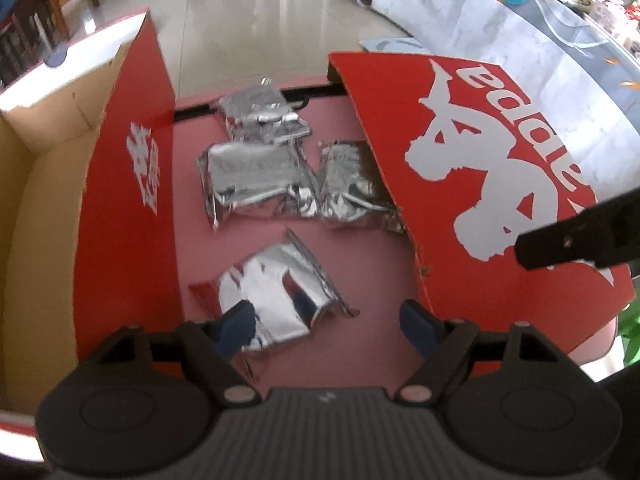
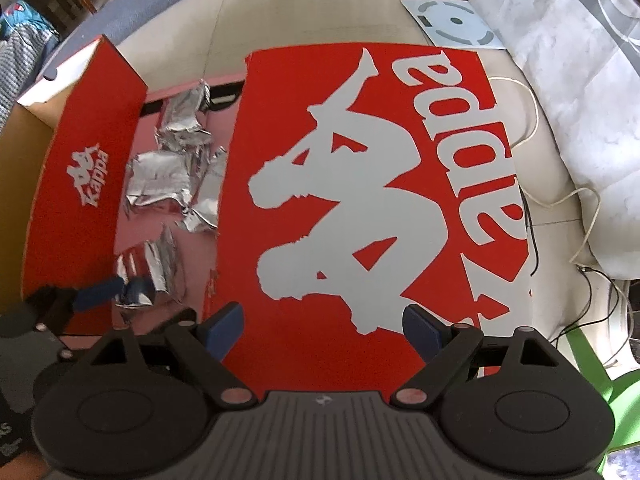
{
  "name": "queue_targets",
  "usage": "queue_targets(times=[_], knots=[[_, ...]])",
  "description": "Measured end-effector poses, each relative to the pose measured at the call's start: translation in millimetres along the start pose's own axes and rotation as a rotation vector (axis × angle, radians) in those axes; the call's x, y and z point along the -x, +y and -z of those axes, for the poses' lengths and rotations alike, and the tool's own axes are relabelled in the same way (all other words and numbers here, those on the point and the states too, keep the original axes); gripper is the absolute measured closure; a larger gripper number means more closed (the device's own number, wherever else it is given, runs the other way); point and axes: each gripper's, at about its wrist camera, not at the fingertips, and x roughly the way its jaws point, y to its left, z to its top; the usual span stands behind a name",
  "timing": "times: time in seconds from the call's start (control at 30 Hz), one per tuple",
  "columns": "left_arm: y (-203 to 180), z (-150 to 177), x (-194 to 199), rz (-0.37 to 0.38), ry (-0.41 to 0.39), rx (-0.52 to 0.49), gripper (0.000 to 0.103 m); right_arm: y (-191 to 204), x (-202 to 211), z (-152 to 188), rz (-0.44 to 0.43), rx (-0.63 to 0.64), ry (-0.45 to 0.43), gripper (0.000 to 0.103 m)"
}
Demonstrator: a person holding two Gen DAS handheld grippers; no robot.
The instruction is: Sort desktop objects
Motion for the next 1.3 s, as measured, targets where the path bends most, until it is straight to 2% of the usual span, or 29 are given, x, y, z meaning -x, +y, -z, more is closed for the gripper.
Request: queue_targets(times=[0.3,0.57,0.7,0.87,1.03,1.17,1.3], knots=[[-2,-4,-14,-0.020,0.020,-0.186,0.023,-4,-1,0,0.004,-0.013,0.008,0.017],[3,-12,-9,0.019,0.037,-0.253,0.024,0,-1,1,0.000,0.011,0.011,0.017],[-5,-8,-17,-0.014,0.059,-0.300,0.021,1,0,0,0.002,0.011,0.008,0.017],[-6,-10,-19,0.004,0.055,-0.263,0.014,2,0,0,0.005,0.021,0.005,0.017],[2,-21,-17,0.088,0.052,-0.168,0.015,3,-1,0,0.005,0.024,0.014,0.017],[5,-24,-13,0.061,0.048,-0.191,0.017,3,-3,0,0.005,0.027,0.021,0.017],[0,-25,-7,0.046,0.048,-0.258,0.015,4,-4,1,0.005,0.030,0.028,0.017]])
